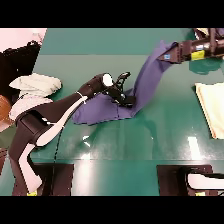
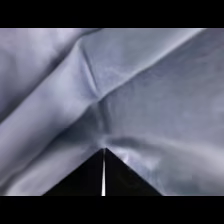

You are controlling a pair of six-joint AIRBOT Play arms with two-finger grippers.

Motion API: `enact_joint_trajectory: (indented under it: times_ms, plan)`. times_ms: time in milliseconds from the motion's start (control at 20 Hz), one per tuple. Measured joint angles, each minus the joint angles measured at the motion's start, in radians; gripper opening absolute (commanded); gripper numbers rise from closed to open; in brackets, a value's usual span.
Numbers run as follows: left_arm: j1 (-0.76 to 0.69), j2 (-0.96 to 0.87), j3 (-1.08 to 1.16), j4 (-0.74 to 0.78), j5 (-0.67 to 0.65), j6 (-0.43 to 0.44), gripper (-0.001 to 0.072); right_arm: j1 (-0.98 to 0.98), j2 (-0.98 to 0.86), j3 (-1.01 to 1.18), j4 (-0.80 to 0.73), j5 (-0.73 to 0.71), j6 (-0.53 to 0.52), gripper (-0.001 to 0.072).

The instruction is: Fold the shirts.

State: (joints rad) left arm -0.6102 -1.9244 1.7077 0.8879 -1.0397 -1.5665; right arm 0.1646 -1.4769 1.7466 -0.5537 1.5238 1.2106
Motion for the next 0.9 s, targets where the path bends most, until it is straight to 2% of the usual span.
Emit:
enact_joint_trajectory:
  times_ms: [300, 550, 600, 650, 700, 750, 800, 900]
  plan:
    - [0.174, 0.195, 0.003, 0.161, -0.066, 0.001, 0.0027, 0.206, -0.09, 0.091, 0.002, -0.006, 0.003, 0.0013]
    - [0.386, 0.397, 0.003, 0.333, -0.145, 0.004, 0.0028, 0.455, -0.231, 0.163, 0.003, -0.119, -0.01, 0.0018]
    - [0.425, 0.432, 0.004, 0.355, -0.161, 0.005, 0.0028, 0.5, -0.266, 0.18, 0.003, -0.148, -0.018, 0.0184]
    - [0.457, 0.461, 0.004, 0.37, -0.177, 0.012, 0.0028, 0.544, -0.304, 0.2, 0.003, -0.173, -0.029, 0.0511]
    - [0.49, 0.488, 0.004, 0.381, -0.192, 0.021, 0.0028, 0.579, -0.339, 0.22, 0.004, -0.189, -0.04, 0.0573]
    - [0.52, 0.51, 0.004, 0.393, -0.207, 0.028, 0.0027, 0.608, -0.373, 0.242, 0.004, -0.196, -0.048, 0.0513]
    - [0.544, 0.526, 0.004, 0.401, -0.222, 0.034, 0.0028, 0.623, -0.398, 0.257, 0.003, -0.193, -0.05, 0.0399]
    - [0.575, 0.549, 0.004, 0.41, -0.251, 0.046, 0.0028, 0.621, -0.42, 0.259, -0.016, -0.173, -0.047, 0.0375]
